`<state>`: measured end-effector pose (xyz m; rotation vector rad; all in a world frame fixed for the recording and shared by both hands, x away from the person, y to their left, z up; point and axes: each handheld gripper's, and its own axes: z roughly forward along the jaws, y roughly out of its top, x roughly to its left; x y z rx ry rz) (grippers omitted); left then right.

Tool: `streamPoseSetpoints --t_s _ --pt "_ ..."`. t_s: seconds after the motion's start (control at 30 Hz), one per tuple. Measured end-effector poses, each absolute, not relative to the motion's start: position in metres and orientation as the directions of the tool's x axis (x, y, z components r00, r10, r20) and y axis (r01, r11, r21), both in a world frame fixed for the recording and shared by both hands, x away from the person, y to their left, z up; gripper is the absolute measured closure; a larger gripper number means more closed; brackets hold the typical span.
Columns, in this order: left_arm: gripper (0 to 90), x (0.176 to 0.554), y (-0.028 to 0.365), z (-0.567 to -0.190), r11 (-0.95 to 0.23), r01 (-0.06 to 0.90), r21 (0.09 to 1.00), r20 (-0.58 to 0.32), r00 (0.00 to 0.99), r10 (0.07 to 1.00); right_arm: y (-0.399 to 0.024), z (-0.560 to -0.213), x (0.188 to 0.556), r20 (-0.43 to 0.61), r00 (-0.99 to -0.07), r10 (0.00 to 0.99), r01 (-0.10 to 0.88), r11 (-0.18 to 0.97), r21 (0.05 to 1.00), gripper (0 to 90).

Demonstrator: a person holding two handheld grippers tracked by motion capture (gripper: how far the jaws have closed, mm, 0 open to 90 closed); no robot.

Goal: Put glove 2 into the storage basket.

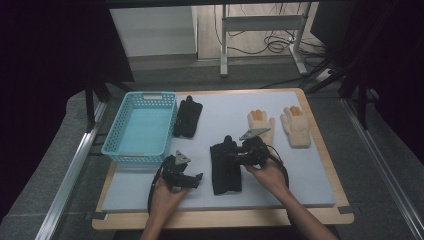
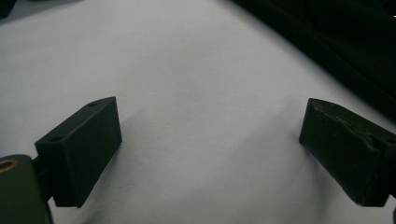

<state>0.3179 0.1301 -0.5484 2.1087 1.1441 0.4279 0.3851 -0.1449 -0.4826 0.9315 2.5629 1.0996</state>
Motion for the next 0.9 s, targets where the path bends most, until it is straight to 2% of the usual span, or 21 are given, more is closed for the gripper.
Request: streamPoseSetpoints --t_s 0.17,0.3,0.5,0.67,0.9 --pt "6.1 0.318 0.130 -0.548 -0.378 0.603 0.703 -0.034 0.559 0.829 -0.152 -0.485 0.398 0.071 -0.773 0.630 0.480 0.509 0.715 58.3" --pt "6.2 0.318 0.130 -0.548 -0.377 0.603 0.703 -0.034 0.559 0.829 -0.142 -0.489 0.406 0.079 -0.779 0.622 0.479 0.511 0.714 55.5" --pt "6.2 0.318 0.131 -0.548 -0.385 0.601 0.700 -0.028 0.562 0.827 -0.115 -0.490 0.425 0.072 -0.798 0.598 0.461 0.530 0.711 55.8" --pt "6.8 0.317 0.130 -0.548 -0.383 0.598 0.704 -0.028 0.562 0.827 -0.080 -0.489 0.452 0.074 -0.810 0.581 0.451 0.537 0.713 62.1" --pt "6.7 0.318 0.130 -0.548 -0.382 0.600 0.703 -0.031 0.562 0.826 -0.043 -0.493 0.480 0.077 -0.805 0.588 0.460 0.537 0.707 61.5"
